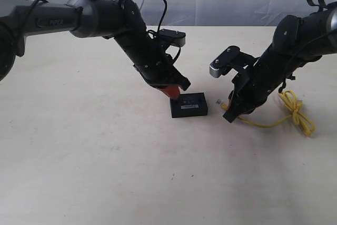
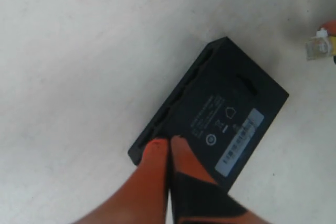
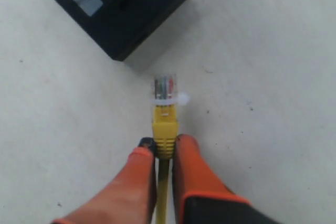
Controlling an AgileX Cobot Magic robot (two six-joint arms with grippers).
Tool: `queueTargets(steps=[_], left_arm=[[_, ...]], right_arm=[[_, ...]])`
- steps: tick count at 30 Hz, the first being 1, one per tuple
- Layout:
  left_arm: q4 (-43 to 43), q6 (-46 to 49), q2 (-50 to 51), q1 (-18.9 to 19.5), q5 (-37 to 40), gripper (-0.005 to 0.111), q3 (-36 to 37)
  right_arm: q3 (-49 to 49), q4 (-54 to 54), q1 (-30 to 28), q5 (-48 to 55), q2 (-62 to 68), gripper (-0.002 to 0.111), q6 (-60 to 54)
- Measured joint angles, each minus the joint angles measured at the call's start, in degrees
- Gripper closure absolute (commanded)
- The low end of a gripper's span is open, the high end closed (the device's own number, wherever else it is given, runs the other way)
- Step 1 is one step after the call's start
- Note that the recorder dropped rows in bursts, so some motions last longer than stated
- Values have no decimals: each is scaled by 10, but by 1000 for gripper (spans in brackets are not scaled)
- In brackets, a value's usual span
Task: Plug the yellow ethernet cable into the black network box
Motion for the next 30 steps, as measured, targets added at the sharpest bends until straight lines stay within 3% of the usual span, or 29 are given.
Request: queueTargets(steps=[7,20,26,30], left_arm=[[8,0,0,0,8,107,-4],[27,2,12,0,-86,107,-11],[29,2,28,0,-78,107,-11],[33,2,28,0,-30,107,-11]], right_arm=[[0,0,0,-5,0,109,1],[0,13,0,-5,0,109,1],[0,15,0,-5,0,109,1],[0,16,0,-5,0,109,1]])
